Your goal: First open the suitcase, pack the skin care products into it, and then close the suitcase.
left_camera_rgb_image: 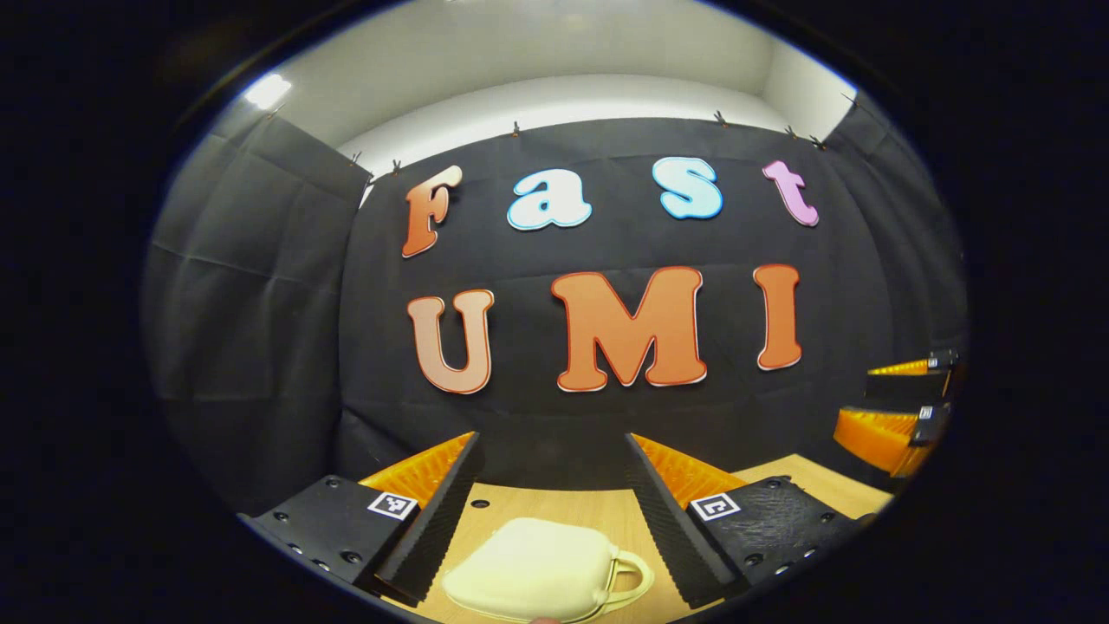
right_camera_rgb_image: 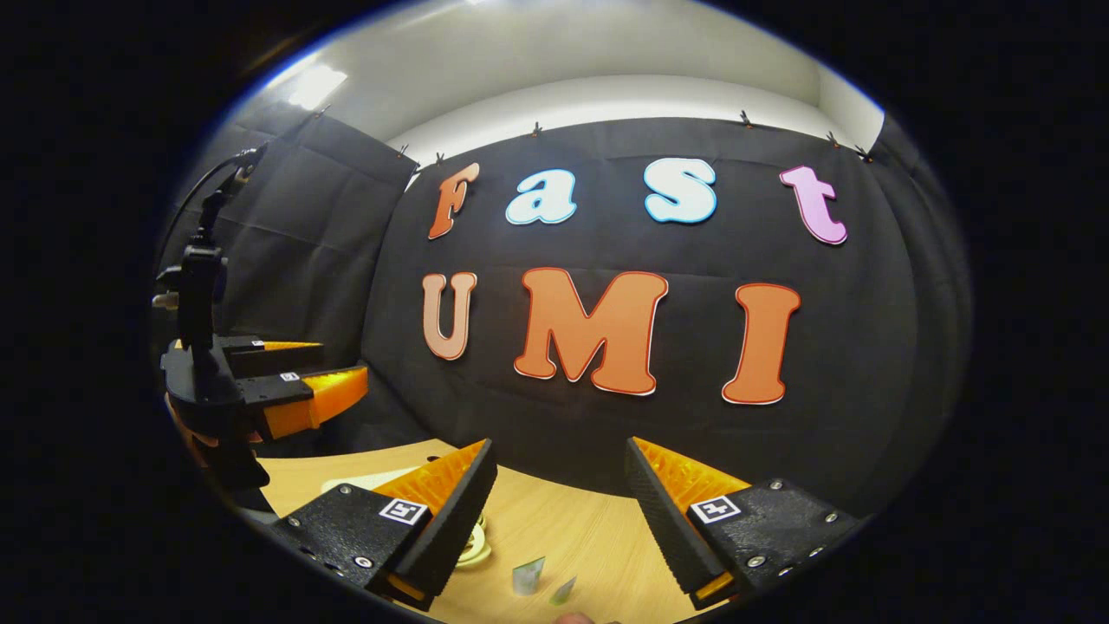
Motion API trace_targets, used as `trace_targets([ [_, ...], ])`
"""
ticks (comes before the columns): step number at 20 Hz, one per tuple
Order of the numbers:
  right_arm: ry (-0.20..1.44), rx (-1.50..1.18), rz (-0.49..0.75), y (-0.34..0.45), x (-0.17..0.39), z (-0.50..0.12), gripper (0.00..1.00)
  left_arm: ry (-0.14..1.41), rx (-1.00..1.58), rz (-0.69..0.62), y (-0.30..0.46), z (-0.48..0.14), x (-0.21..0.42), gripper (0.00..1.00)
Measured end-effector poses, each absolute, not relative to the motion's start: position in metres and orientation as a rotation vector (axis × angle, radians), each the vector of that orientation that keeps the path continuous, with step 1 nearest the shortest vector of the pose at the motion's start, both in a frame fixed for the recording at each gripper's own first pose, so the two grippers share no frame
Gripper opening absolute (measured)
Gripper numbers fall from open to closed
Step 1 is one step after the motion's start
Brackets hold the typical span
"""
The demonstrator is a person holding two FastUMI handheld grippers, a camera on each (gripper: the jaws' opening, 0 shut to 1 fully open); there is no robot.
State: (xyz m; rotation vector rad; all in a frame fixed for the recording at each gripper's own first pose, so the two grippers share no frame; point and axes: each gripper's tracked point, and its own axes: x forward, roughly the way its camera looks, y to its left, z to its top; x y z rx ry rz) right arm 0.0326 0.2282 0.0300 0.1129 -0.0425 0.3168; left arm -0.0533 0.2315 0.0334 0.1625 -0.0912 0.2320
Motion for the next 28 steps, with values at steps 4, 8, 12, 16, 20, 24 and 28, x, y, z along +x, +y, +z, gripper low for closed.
trace_targets([
  [4,-0.004,0.090,0.299,0.215,0.043,0.016,0.94,0.045,0.265,0.134,0.201,-0.036,-0.033,1.00],
  [8,0.008,0.088,0.199,0.194,0.056,0.010,0.94,0.159,0.408,0.018,0.193,-0.090,-0.010,0.99],
  [12,0.042,0.111,0.105,0.177,0.059,0.006,0.95,0.275,0.530,-0.152,0.176,-0.143,0.003,1.00],
  [16,0.067,0.080,0.021,0.159,0.057,0.000,0.95,0.410,0.613,-0.264,0.172,-0.209,0.005,0.97],
  [20,0.094,0.079,-0.064,0.139,0.051,-0.009,0.95,0.459,0.725,-0.340,0.171,-0.246,0.004,0.93],
  [24,0.114,0.095,-0.113,0.130,0.042,-0.017,0.95,0.502,0.834,-0.348,0.175,-0.267,0.005,0.92],
  [28,0.117,0.097,-0.148,0.121,0.039,-0.019,0.95,0.538,0.971,-0.361,0.179,-0.294,0.007,0.82],
])
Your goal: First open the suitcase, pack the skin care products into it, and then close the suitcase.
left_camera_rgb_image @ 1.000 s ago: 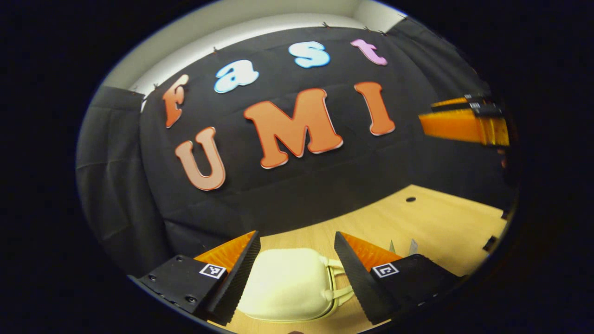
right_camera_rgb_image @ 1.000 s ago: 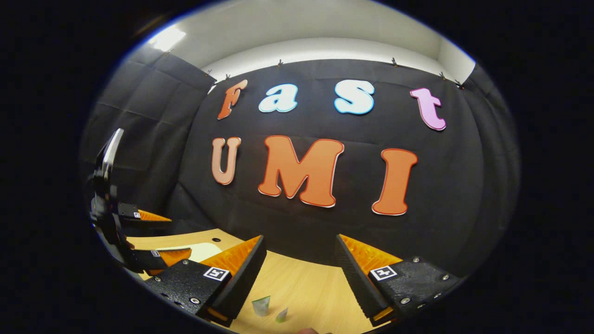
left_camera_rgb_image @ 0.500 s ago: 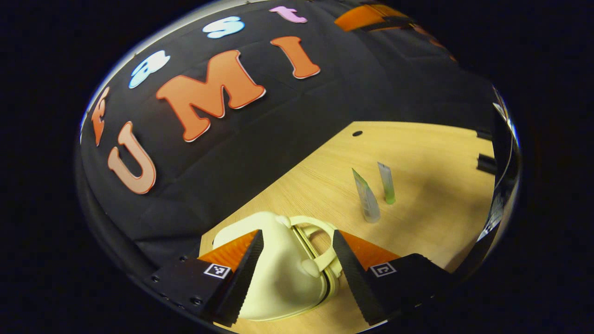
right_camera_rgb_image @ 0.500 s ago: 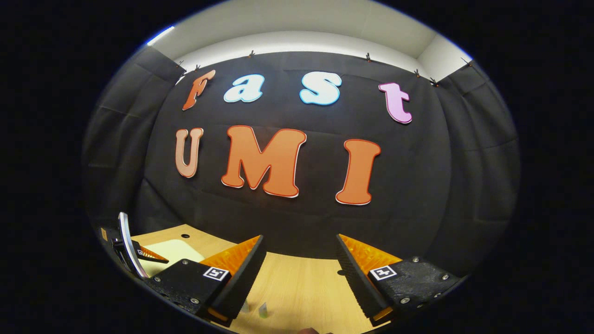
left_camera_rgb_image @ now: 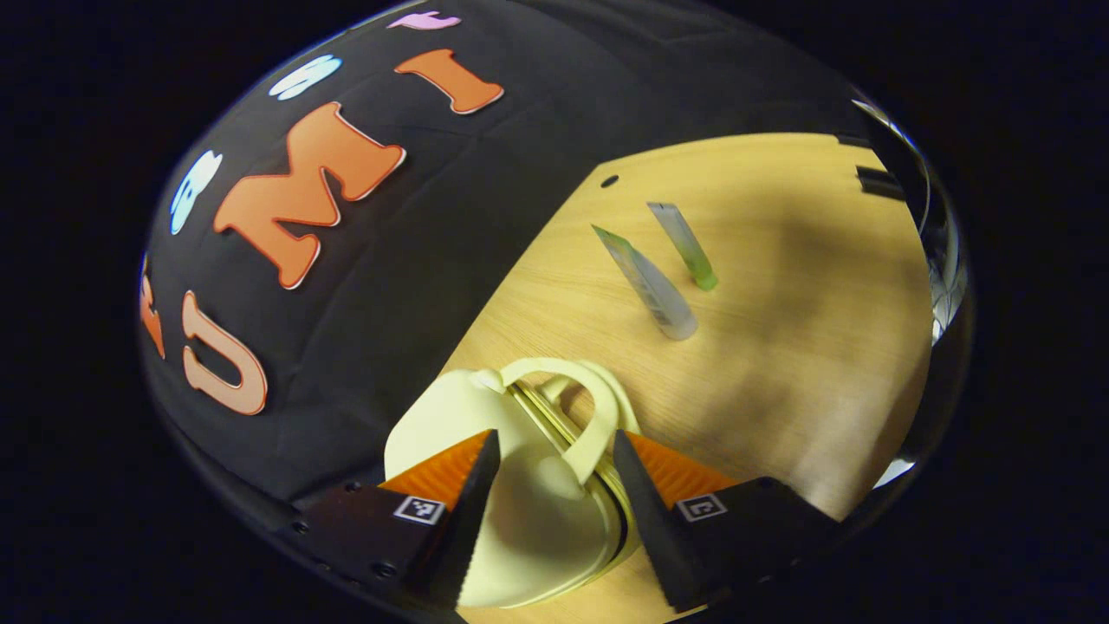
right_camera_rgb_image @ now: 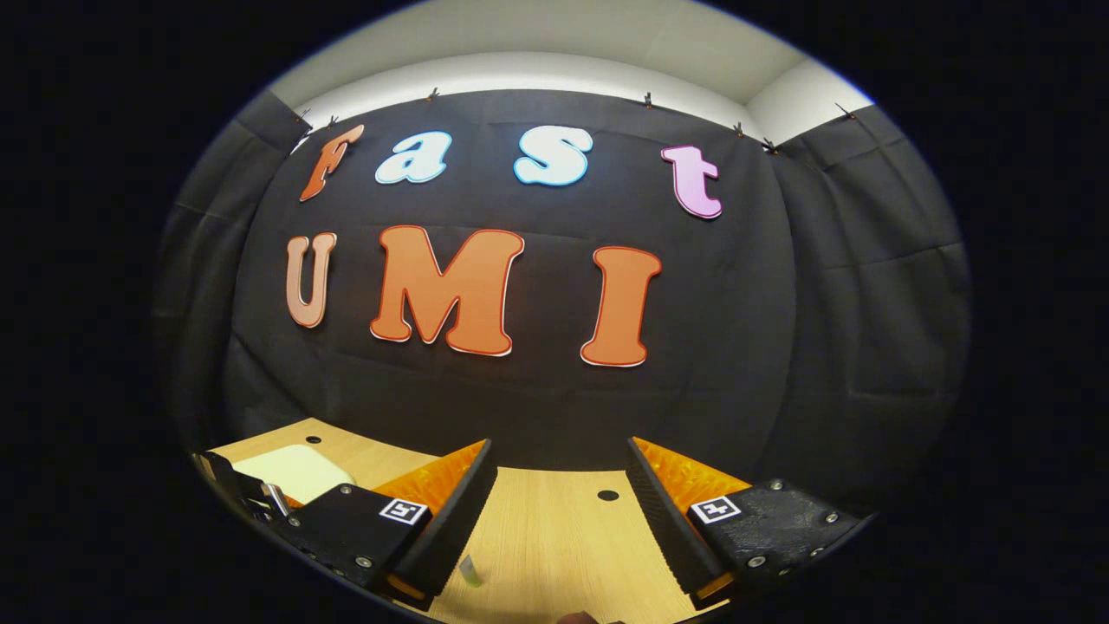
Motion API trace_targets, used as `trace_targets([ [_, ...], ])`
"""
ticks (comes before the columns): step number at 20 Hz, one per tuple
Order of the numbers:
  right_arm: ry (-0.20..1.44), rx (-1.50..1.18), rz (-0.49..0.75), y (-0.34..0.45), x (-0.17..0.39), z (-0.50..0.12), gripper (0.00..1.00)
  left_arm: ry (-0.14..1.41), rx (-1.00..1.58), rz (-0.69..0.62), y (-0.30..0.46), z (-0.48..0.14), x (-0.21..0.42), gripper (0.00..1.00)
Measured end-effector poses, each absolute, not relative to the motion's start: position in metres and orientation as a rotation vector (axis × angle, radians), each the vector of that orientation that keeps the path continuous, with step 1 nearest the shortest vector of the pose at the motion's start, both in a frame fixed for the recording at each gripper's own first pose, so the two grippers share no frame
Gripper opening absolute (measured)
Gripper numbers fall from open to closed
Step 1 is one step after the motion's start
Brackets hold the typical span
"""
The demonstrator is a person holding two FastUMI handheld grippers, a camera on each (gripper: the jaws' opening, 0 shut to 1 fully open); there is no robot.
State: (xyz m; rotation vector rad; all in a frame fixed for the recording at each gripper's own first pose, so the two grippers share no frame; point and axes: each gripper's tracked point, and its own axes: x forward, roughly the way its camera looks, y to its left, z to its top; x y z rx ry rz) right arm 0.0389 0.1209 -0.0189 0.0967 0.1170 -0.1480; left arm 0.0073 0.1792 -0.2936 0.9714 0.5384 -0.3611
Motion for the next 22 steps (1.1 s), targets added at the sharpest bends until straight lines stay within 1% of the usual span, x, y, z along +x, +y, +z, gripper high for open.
trace_targets([
  [1,0.118,0.098,-0.158,0.118,0.037,-0.020,0.95,0.532,1.006,-0.361,0.178,-0.296,0.009,0.76],
  [4,0.125,0.108,-0.181,0.112,0.032,-0.024,0.94,0.512,1.132,-0.370,0.171,-0.308,0.019,0.76],
  [6,0.132,0.115,-0.194,0.108,0.028,-0.027,0.95,0.537,1.199,-0.393,0.171,-0.321,0.025,0.66],
  [7,0.135,0.116,-0.200,0.107,0.027,-0.028,0.95,0.536,1.224,-0.406,0.167,-0.327,0.028,0.58],
  [8,0.137,0.115,-0.208,0.105,0.026,-0.029,0.95,0.543,1.247,-0.423,0.166,-0.331,0.029,0.58],
  [9,0.139,0.115,-0.214,0.103,0.025,-0.029,0.95,0.543,1.264,-0.413,0.168,-0.330,0.029,0.46],
  [11,0.141,0.117,-0.225,0.100,0.023,-0.031,0.95,0.562,1.244,-0.437,0.165,-0.333,0.034,0.21],
  [12,0.143,0.119,-0.227,0.100,0.022,-0.030,0.95,0.553,1.234,-0.429,0.165,-0.328,0.035,0.17],
  [13,0.140,0.118,-0.232,0.099,0.023,-0.029,0.95,0.502,1.228,-0.419,0.161,-0.319,0.040,0.11],
  [14,0.138,0.118,-0.234,0.098,0.023,-0.028,0.95,0.504,1.195,-0.403,0.163,-0.317,0.041,0.05],
  [18,0.142,0.122,-0.215,0.111,0.029,-0.028,0.94,0.465,1.005,-0.337,0.154,-0.308,0.043,0.05],
  [22,0.163,0.148,-0.157,0.139,0.040,-0.029,0.95,0.438,0.777,-0.257,0.150,-0.302,0.045,0.05],
])
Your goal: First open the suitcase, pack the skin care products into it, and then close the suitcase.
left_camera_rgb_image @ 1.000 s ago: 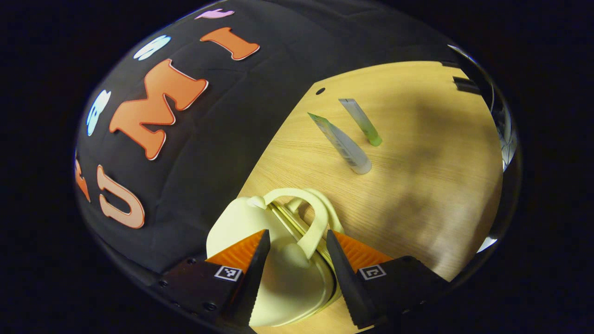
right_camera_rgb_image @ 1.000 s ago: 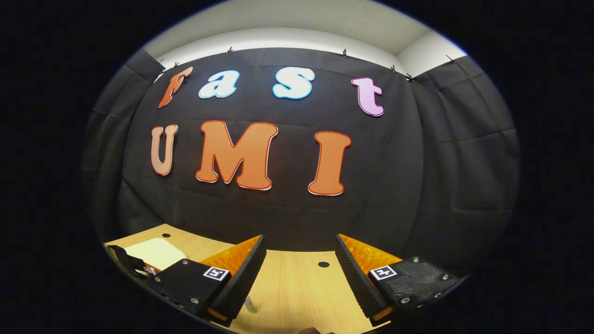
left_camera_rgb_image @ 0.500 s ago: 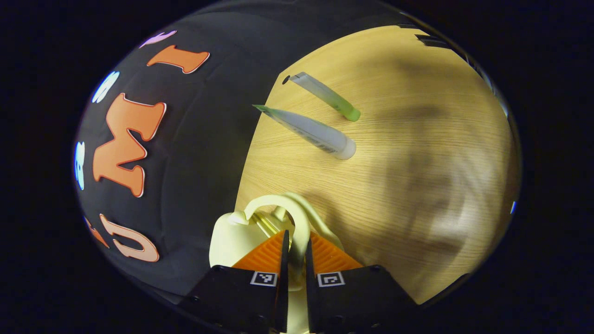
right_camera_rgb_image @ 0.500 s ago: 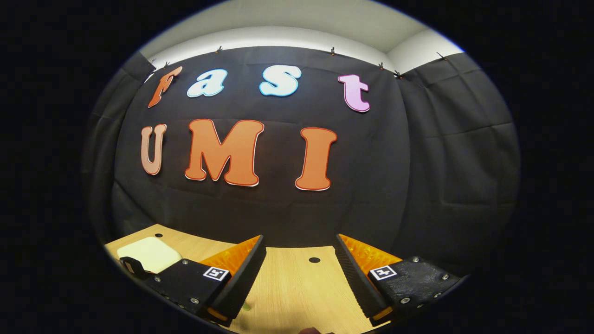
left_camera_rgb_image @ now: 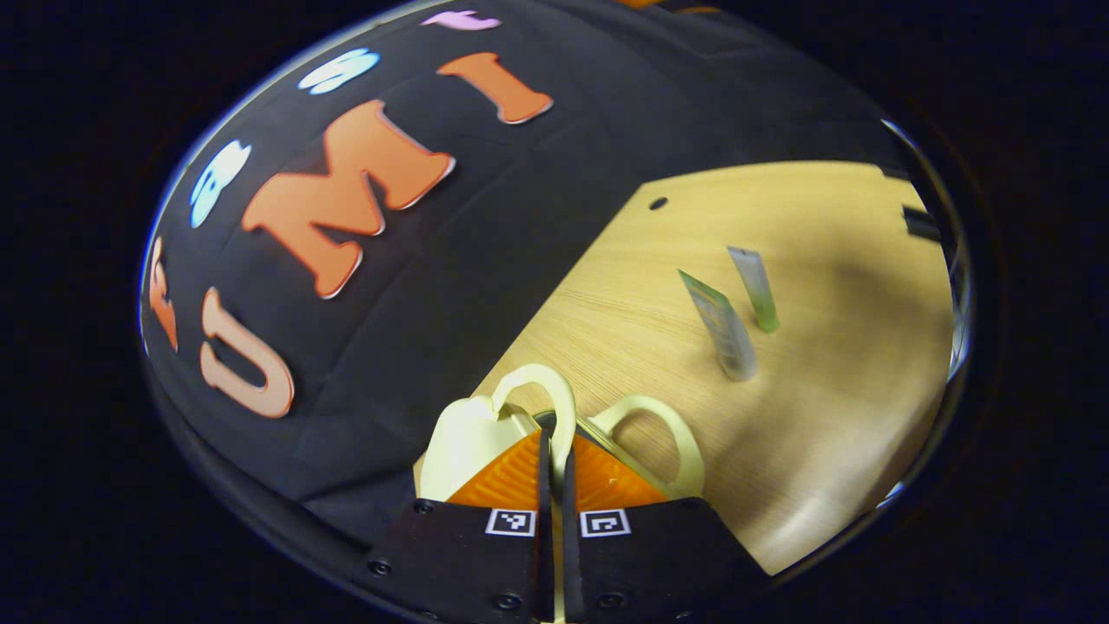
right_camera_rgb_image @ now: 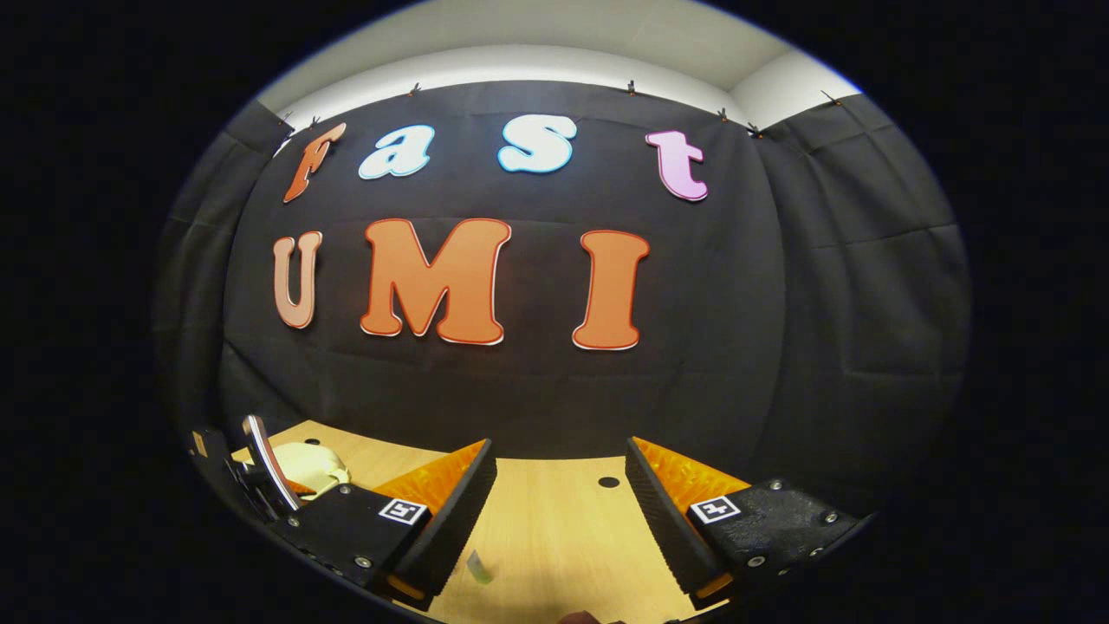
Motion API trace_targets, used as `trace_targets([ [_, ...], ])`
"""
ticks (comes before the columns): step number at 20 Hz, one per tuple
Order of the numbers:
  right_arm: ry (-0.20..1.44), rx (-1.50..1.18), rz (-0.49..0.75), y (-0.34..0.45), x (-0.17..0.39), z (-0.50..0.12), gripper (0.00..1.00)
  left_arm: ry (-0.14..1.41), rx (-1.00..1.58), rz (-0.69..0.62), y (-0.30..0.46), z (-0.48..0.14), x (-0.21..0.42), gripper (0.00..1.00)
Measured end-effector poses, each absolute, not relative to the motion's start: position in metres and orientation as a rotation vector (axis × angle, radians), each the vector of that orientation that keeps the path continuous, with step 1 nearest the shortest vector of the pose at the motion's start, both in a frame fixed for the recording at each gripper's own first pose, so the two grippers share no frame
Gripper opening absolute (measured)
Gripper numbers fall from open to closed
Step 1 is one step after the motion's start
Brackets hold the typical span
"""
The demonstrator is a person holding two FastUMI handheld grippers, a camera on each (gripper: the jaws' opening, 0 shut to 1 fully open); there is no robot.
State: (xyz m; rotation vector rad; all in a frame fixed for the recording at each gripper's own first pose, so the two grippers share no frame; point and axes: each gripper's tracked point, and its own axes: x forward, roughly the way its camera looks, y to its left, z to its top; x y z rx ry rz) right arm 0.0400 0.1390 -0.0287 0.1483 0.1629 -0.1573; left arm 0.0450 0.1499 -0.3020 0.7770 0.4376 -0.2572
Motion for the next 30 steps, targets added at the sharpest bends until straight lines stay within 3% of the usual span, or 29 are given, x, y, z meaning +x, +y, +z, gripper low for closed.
trace_targets([
  [15,0.162,0.085,0.007,0.233,0.067,-0.014,0.94,0.237,0.347,0.098,0.157,-0.284,0.054,0.04],
  [23,0.174,0.051,0.053,0.281,0.074,-0.007,0.94,0.258,0.337,0.292,0.169,-0.293,0.055,0.04],
  [30,0.213,0.044,0.045,0.321,0.073,-0.012,0.94,0.308,0.247,0.360,0.185,-0.302,0.065,0.04],
])
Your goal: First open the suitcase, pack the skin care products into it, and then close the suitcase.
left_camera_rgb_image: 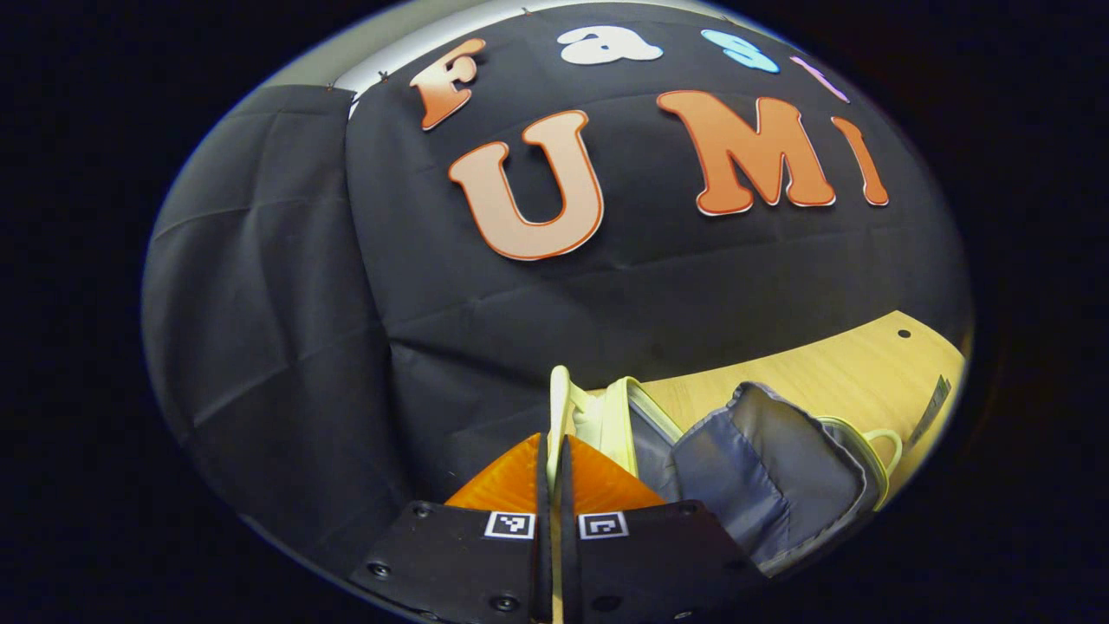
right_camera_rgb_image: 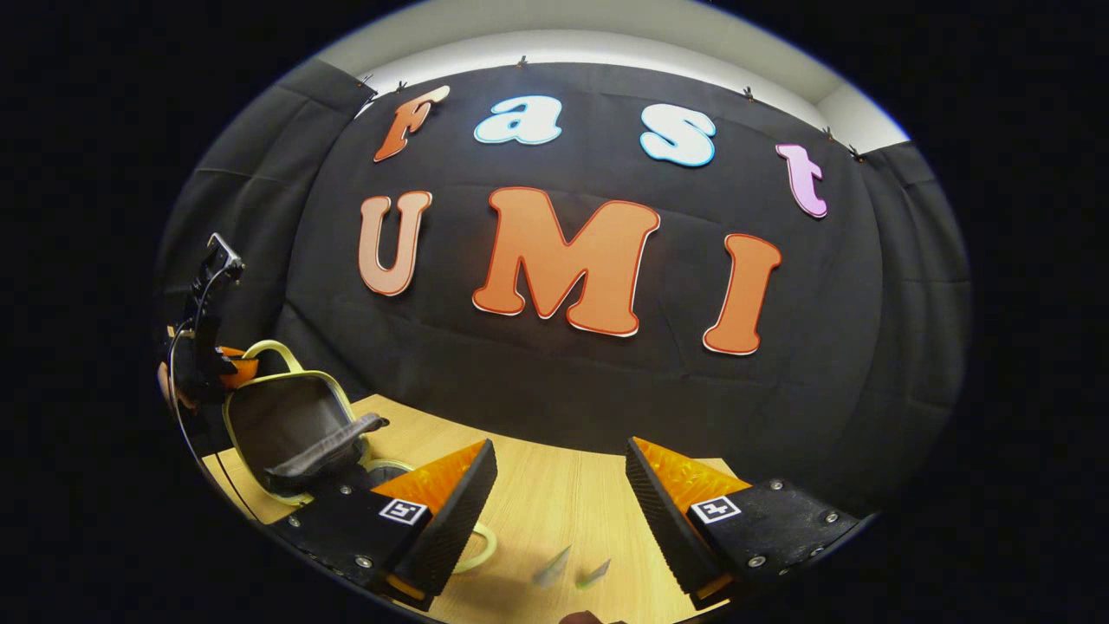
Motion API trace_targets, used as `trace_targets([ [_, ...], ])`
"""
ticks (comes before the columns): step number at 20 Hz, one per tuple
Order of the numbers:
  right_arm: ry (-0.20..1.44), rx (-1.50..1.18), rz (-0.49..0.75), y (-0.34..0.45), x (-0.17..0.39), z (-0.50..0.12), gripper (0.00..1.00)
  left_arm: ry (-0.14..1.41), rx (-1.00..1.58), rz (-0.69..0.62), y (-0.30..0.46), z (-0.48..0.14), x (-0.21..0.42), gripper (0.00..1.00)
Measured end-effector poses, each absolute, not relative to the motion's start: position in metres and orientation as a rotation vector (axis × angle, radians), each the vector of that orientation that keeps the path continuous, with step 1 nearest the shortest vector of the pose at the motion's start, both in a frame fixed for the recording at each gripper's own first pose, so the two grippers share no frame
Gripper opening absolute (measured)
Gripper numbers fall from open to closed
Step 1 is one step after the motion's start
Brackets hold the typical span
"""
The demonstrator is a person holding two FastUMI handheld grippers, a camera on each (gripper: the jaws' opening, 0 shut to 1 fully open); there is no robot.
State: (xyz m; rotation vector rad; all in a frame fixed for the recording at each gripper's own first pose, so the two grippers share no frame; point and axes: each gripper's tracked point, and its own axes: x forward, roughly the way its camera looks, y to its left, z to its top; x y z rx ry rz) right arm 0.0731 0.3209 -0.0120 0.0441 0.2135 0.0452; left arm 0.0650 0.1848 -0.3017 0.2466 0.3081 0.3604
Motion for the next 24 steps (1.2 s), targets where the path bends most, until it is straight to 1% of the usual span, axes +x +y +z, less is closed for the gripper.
trace_targets([
  [4,0.222,0.051,0.034,0.336,0.070,-0.010,0.95,0.342,0.196,0.406,0.191,-0.309,0.060,0.04],
  [6,0.222,0.051,0.028,0.339,0.068,-0.007,0.94,0.353,0.212,0.457,0.204,-0.303,0.063,0.09],
  [7,0.224,0.051,0.026,0.340,0.068,-0.008,0.94,0.361,0.212,0.478,0.208,-0.303,0.054,0.11],
  [9,0.227,0.054,0.024,0.342,0.066,-0.008,0.95,0.339,0.190,0.457,0.199,-0.307,0.052,0.16],
  [10,0.226,0.055,0.024,0.342,0.066,-0.009,0.95,0.327,0.185,0.446,0.197,-0.308,0.056,0.15],
  [11,0.224,0.053,0.022,0.341,0.066,-0.008,0.95,0.322,0.192,0.433,0.195,-0.307,0.058,0.18],
  [13,0.222,0.051,0.019,0.338,0.064,-0.008,0.95,0.302,0.215,0.410,0.192,-0.303,0.059,0.20],
  [14,0.219,0.046,0.015,0.335,0.062,-0.008,0.95,0.285,0.213,0.385,0.188,-0.303,0.063,0.25],
  [15,0.217,0.043,0.014,0.333,0.061,-0.008,0.95,0.267,0.207,0.360,0.182,-0.300,0.068,0.35],
  [18,0.214,0.030,0.001,0.319,0.055,-0.010,0.95,0.227,0.215,0.283,0.165,-0.296,0.077,0.71],
  [19,0.215,0.027,-0.003,0.314,0.053,-0.011,0.94,0.213,0.224,0.263,0.161,-0.292,0.080,0.69],
  [21,0.212,0.023,-0.008,0.303,0.050,-0.012,0.95,0.195,0.230,0.218,0.150,-0.289,0.087,0.76],
  [22,0.212,0.022,-0.009,0.298,0.048,-0.014,0.95,0.187,0.224,0.197,0.143,-0.287,0.087,0.84],
  [23,0.211,0.021,-0.013,0.292,0.046,-0.014,0.95,0.184,0.217,0.176,0.136,-0.287,0.090,0.88],
  [24,0.211,0.021,-0.013,0.286,0.044,-0.015,0.95,0.177,0.217,0.156,0.130,-0.287,0.091,0.88],
])
